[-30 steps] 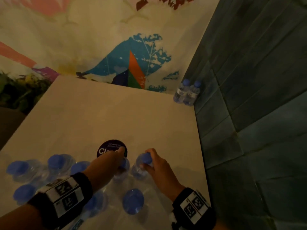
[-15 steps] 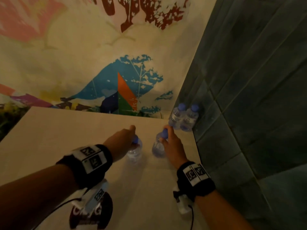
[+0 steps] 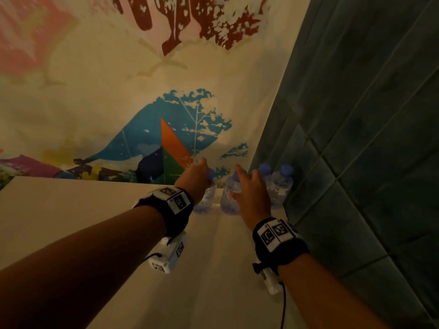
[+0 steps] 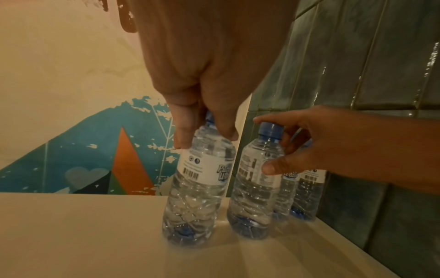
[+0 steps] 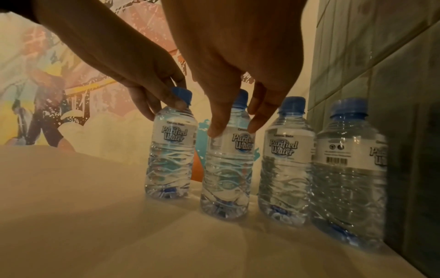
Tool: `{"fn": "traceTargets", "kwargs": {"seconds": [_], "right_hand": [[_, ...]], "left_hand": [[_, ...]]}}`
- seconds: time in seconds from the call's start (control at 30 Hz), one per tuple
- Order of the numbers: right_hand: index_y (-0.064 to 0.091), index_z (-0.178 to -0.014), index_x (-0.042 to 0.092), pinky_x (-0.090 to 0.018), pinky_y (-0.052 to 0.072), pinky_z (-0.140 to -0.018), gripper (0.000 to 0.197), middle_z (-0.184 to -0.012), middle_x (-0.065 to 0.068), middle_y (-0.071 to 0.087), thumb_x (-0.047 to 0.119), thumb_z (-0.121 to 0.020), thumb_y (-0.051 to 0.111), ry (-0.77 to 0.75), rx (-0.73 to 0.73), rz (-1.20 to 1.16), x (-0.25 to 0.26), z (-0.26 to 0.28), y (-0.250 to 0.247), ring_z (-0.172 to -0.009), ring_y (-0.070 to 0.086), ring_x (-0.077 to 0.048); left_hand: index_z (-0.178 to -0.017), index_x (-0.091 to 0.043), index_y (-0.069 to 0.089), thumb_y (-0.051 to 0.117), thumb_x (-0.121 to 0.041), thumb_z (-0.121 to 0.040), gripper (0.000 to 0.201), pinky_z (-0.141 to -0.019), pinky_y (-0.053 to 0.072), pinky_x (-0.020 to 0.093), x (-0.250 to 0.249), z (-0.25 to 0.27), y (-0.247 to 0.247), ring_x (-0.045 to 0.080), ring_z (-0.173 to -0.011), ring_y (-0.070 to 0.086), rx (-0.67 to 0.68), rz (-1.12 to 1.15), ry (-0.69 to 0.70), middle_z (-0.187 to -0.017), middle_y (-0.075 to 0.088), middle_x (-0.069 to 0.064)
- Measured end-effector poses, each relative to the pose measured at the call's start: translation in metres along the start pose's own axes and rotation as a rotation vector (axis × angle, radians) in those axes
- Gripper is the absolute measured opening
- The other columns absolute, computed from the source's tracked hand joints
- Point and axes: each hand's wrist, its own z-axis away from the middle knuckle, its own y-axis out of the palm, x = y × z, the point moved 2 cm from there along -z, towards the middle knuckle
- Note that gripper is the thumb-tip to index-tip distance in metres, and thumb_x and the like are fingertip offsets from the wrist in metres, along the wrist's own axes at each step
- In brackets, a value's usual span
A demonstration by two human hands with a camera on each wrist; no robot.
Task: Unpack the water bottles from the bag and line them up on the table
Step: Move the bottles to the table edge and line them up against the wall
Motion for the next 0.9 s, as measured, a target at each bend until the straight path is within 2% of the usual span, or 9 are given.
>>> {"fn": "traceTargets", "kwargs": {"seconds": [0.07,0.27,0.43,0.53,0.63,0.73,0.8,0.87,0.9], "right_hand": [[0.031,-0.140,0.021,-0.042,0.047,-0.082,0.072,-0.115,-0.017,0.046,0.010,-0.080,0.069,0.001,-0.018,0.037,-0.001,-0.004,-0.001,-0.103,0.051,-0.036],[0.028,-0.142,0.021,-0.045,0.047,-0.082,0.073,-0.117,-0.018,0.047,0.012,-0.082,0.067,-0.012,-0.039,0.043,-0.005,-0.010,0.002,-0.104,0.051,-0.038],[0.028,-0.142,0.023,-0.044,0.047,-0.084,0.070,-0.118,-0.016,0.048,0.017,-0.083,0.065,0.009,-0.049,0.046,-0.004,-0.010,0.000,-0.109,0.049,-0.036],[0.025,-0.143,0.026,-0.044,0.046,-0.090,0.070,-0.122,-0.016,0.045,0.020,-0.085,0.064,0.029,-0.005,0.027,-0.001,-0.007,-0.004,-0.112,0.048,-0.035],[0.026,-0.143,0.026,-0.045,0.043,-0.095,0.069,-0.125,-0.020,0.041,0.026,-0.085,0.062,0.061,0.014,-0.076,0.002,0.004,-0.016,-0.113,0.048,-0.039],[0.036,-0.140,0.020,-0.044,0.040,-0.096,0.060,-0.125,-0.024,0.042,0.027,-0.083,0.055,0.036,-0.009,-0.213,0.007,0.036,-0.034,-0.110,0.049,-0.039],[0.042,-0.136,0.017,-0.041,0.044,-0.096,0.056,-0.126,-0.024,0.043,0.020,-0.082,0.058,-0.006,0.060,-0.284,0.015,0.069,-0.048,-0.101,0.052,-0.032],[0.046,-0.132,0.019,-0.035,0.049,-0.086,0.054,-0.121,-0.018,0.044,0.012,-0.082,0.065,-0.008,0.154,-0.344,0.022,0.107,-0.060,-0.086,0.052,-0.020],[0.048,-0.131,0.021,-0.035,0.050,-0.082,0.053,-0.115,-0.013,0.045,0.013,-0.082,0.066,-0.012,0.185,-0.357,0.026,0.126,-0.067,-0.081,0.053,-0.019]], "left_hand": [[-0.094,-0.001,0.044,0.061,-0.014,-0.085,0.023,-0.069,0.037,0.037,-0.002,-0.010,0.004,0.039,-0.095,0.059,-0.011,-0.039,0.018,-0.090,0.057,0.020],[-0.107,0.004,0.043,0.064,-0.012,-0.084,0.035,-0.069,0.035,0.036,-0.013,-0.021,0.010,0.041,-0.100,0.058,-0.036,-0.020,0.013,-0.105,0.061,0.027],[-0.098,-0.003,0.039,0.063,-0.014,-0.085,0.029,-0.069,0.035,0.036,-0.014,-0.026,0.014,0.040,-0.098,0.059,-0.039,-0.024,0.011,-0.105,0.061,0.028],[-0.112,0.002,0.041,0.065,-0.018,-0.084,0.043,-0.078,0.041,0.041,-0.011,-0.020,0.011,0.041,-0.106,0.056,0.004,-0.035,0.006,-0.115,0.058,0.027],[-0.125,0.006,0.037,0.063,-0.023,-0.086,0.055,-0.091,0.043,0.045,-0.009,0.001,-0.006,0.041,-0.114,0.053,0.036,-0.056,0.030,-0.123,0.054,0.028],[-0.112,0.000,0.053,0.053,-0.028,-0.087,0.039,-0.087,0.047,0.044,-0.006,0.039,-0.034,0.039,-0.105,0.058,0.078,-0.116,0.116,-0.111,0.062,0.024],[-0.112,-0.005,0.057,0.051,-0.027,-0.088,0.034,-0.089,0.048,0.043,-0.006,0.074,-0.058,0.035,-0.106,0.059,0.123,-0.173,0.175,-0.114,0.063,0.019],[-0.119,-0.010,0.053,0.052,-0.024,-0.092,0.031,-0.090,0.046,0.035,-0.009,0.115,-0.081,0.029,-0.110,0.056,0.187,-0.250,0.226,-0.123,0.060,0.012],[-0.122,-0.015,0.051,0.052,-0.027,-0.092,0.032,-0.087,0.043,0.030,-0.012,0.137,-0.093,0.025,-0.112,0.055,0.216,-0.279,0.251,-0.126,0.058,0.008]]}}
